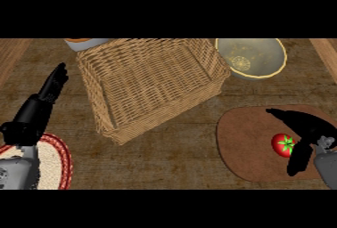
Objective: Pick the tomato from the cutting board and place it in the basket
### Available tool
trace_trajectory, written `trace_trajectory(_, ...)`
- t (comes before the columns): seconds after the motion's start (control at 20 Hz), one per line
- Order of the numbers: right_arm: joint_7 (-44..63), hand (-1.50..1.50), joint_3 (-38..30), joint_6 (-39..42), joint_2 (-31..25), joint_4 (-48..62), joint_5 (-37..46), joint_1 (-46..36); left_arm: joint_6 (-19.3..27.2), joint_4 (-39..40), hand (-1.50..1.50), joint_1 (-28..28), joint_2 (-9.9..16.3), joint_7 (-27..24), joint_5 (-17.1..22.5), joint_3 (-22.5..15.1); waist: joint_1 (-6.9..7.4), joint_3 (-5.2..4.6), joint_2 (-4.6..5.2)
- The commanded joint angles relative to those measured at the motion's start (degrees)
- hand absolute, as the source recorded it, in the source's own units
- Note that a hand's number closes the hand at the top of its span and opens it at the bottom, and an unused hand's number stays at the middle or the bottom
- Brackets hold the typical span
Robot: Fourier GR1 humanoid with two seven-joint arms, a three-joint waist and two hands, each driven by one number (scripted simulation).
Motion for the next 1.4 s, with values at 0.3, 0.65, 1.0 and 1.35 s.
trace_trajectory(0.3,-5.1,-1.50,-2.6,-2.1,3.7,4.3,8.1,2.6,-0.5,2.1,0.00,-3.5,-2.7,0.8,-3.4,1.2,-0.08,0.00,0.03)
trace_trajectory(0.65,-9.5,1.50,-6.8,-0.6,3.4,5.1,7.7,4.1,-0.7,-4.4,0.00,1.6,-5.1,1.8,-4.3,0.3,-0.03,0.00,-0.02)
trace_trajectory(1.0,-15.2,1.50,-2.6,-5.0,4.1,7.6,14.2,2.9,-2.3,-1.2,0.00,-1.1,-4.1,2.3,-4.1,2.1,-0.01,0.00,0.01)
trace_trajectory(1.35,15.1,1.50,-8.4,-21.6,19.1,3.2,21.4,10.3,-3.0,1.8,0.00,0.1,-1.5,0.2,-2.7,5.6,-4.26,-0.27,-1.00)
